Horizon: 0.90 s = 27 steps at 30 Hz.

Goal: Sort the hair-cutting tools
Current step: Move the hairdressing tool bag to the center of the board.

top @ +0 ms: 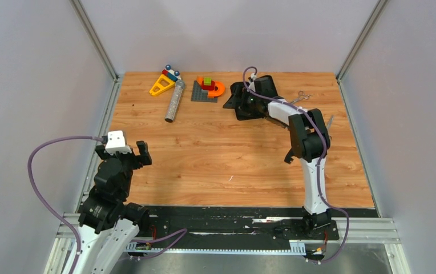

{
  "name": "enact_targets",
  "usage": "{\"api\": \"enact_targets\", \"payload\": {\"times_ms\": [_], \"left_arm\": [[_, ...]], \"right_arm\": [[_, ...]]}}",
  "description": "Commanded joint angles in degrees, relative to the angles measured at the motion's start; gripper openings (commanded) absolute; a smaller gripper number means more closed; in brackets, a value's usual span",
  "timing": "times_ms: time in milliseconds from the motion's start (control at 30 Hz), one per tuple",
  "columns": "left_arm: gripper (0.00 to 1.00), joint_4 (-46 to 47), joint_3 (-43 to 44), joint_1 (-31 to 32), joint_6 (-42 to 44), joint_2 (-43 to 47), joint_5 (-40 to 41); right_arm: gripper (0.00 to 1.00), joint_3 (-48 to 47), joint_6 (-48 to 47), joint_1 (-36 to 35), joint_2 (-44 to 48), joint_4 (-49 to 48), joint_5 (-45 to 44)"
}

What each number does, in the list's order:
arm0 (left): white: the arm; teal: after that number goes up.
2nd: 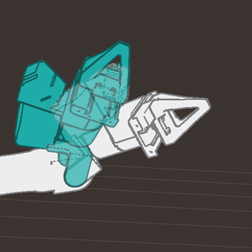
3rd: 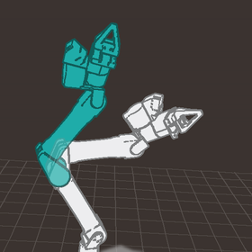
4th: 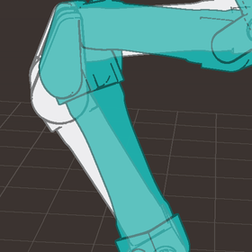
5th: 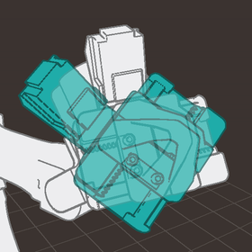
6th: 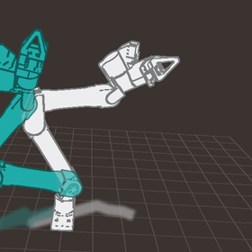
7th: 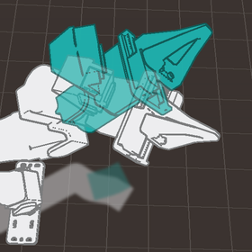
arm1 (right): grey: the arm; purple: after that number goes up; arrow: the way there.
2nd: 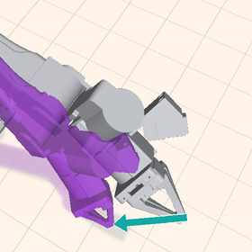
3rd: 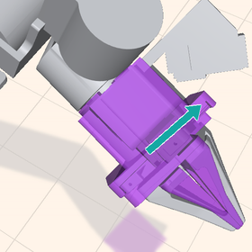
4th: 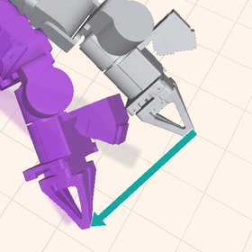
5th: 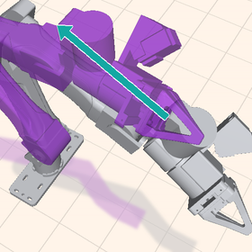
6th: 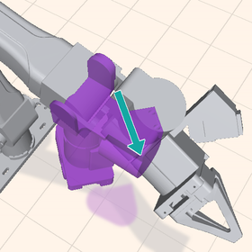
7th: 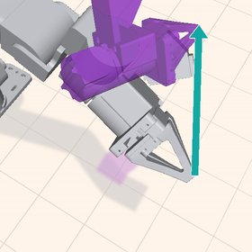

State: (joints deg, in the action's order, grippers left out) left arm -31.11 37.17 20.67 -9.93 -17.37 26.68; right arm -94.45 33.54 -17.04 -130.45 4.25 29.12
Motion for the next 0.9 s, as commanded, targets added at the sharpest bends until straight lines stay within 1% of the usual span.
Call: {"api": "enact_targets", "payload": {"times_ms": [0,267,433,733,867], "left_arm": [[1.00,1.2,1.8,0.3,0.5,1.7,0.2],[1.00,1.1,1.7,0.3,0.3,3.4,-0.3],[1.00,1.0,1.8,0.3,0.2,4.3,-0.5],[1.00,0.6,1.9,0.7,0.0,5.0,-0.3],[1.00,0.1,2.1,1.2,-0.1,5.0,0.3]], "right_arm": [[0.93,3.6,3.0,-5.0,1.8,9.7,-3.8],[0.93,12.8,9.2,-13.3,9.9,10.3,-10.0],[0.92,17.5,10.6,-20.1,13.9,9.7,-12.0],[0.92,20.2,11.6,-33.1,15.5,9.2,-13.4],[0.92,19.7,11.4,-36.9,15.8,10.1,-14.7]]}}
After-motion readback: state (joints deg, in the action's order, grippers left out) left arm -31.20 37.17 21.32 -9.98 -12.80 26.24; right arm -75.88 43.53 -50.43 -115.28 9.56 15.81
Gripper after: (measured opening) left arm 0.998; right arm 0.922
